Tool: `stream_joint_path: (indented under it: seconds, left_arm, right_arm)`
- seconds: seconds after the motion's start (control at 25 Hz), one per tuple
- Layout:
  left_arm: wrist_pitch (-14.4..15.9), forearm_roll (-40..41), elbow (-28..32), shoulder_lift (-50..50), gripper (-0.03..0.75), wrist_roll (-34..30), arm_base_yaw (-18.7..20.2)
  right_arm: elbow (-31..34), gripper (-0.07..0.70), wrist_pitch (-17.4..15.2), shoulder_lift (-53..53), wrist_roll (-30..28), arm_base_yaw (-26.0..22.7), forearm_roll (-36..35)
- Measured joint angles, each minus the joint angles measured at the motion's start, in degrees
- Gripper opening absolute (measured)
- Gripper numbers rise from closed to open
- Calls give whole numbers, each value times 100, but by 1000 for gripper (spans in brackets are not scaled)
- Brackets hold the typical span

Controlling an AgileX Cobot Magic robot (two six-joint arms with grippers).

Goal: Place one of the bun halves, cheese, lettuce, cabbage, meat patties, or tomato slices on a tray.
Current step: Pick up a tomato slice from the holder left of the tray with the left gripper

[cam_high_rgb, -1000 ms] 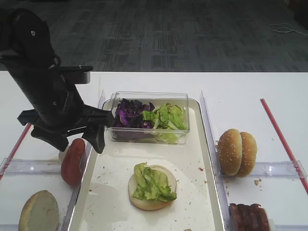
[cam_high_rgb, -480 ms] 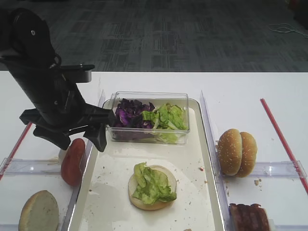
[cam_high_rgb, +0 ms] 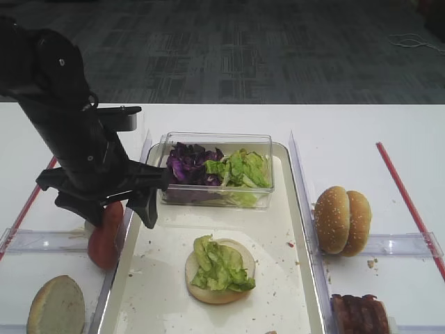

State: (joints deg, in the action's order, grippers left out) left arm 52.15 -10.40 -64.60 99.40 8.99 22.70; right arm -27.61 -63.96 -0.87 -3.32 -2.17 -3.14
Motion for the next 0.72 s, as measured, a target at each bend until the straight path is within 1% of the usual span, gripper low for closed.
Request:
stream_joint_path:
  seconds: [0.2, 0.48, 0.72]
  left_arm:
    - [-14, -202, -4, 79, 554, -47, 0]
    - [17, -123, -4, 112, 552, -82, 52]
    - [82, 27, -14, 254, 517, -17, 58]
  right_arm:
    - [0, 39, 0, 0, 0, 0, 0]
    - [0, 39, 0, 0, -11, 0, 0]
    - [0, 34, -10, 0, -11, 0, 0]
